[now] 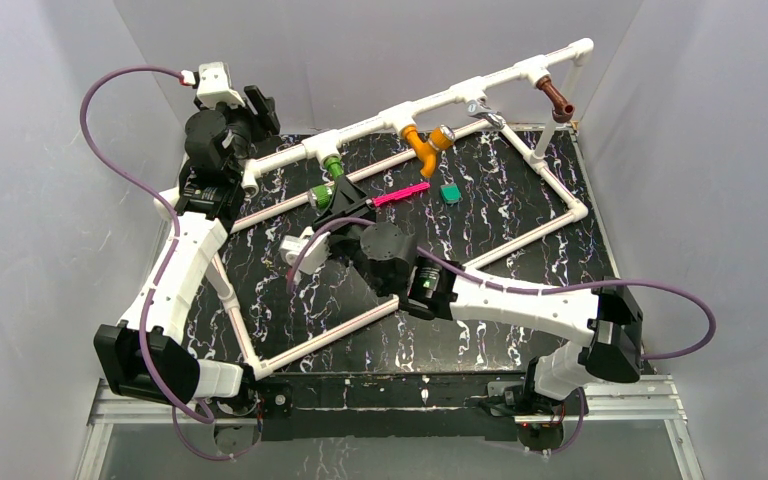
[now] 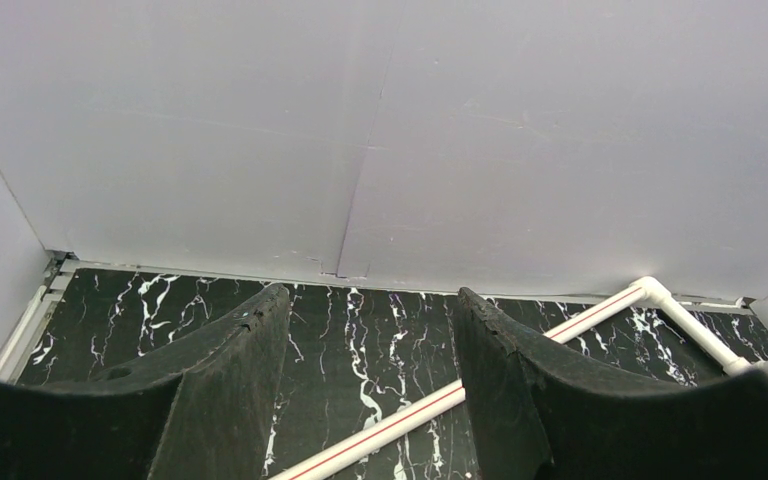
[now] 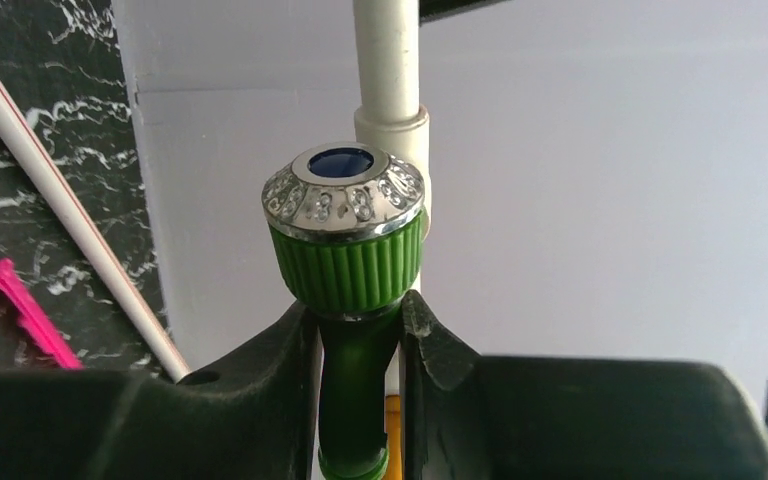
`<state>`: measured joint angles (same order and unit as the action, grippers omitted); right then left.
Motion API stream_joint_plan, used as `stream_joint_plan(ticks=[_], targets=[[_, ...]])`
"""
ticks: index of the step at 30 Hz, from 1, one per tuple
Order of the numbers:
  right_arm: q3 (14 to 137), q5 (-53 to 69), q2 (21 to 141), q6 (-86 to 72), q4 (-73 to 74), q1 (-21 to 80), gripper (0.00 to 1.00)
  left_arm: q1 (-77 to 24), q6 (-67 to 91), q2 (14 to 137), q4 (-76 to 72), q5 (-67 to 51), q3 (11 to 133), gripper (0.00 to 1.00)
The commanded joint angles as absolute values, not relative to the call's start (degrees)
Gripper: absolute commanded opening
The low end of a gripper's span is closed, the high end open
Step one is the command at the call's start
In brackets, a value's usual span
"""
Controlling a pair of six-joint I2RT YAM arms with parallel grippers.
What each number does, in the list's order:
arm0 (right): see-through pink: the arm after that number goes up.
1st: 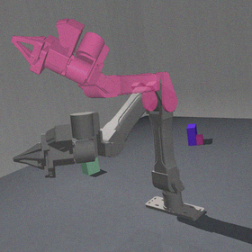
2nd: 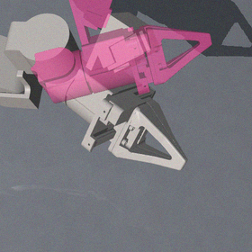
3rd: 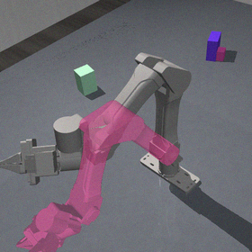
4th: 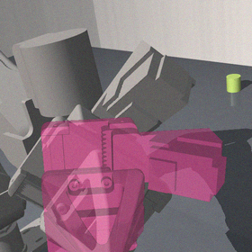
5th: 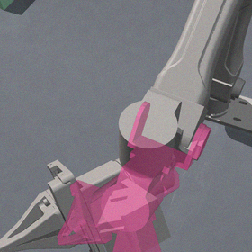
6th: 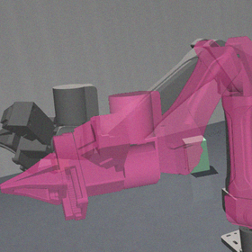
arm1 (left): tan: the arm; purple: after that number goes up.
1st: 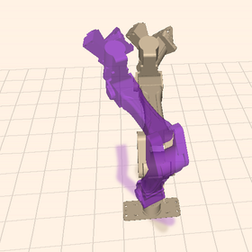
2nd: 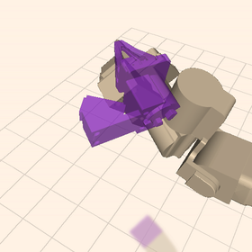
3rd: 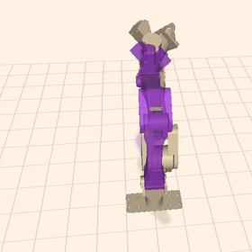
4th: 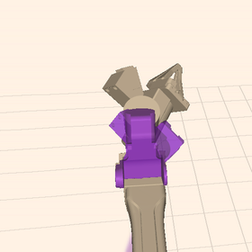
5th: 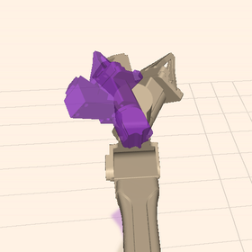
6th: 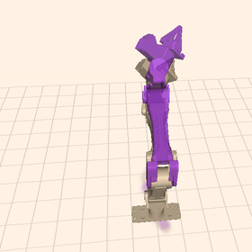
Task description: Install the water faucets
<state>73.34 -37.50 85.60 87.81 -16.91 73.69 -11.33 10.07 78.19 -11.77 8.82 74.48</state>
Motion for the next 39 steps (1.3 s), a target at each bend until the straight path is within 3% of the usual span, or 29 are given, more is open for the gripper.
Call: stream_joint_plan(ticks=[1, 11, 24, 39], targets=[[75.54, -38.28, 87.86, 74.01, -26.16, 74.33, 0.01, -12.57, 9.76, 87.98, 6.57, 9.12, 65.92, 0.59], [77.52, -42.15, 88.41, 27.33, -30.94, 74.37, 0.01, -12.56, 9.85, 87.86, 6.5, 9.07, 65.92, 0.59], [68.67, -54.34, 82.8, -36.95, -34.56, 73.25, 0.01, -12.57, 10.19, 87.71, 6.5, 8.44, 65.83, 0.59], [60.34, -41.08, 80.98, -90.36, -37.51, 65.91, 0.01, -12.61, 10.59, 87.23, 6.44, 7.87, 65.86, 0.59]])
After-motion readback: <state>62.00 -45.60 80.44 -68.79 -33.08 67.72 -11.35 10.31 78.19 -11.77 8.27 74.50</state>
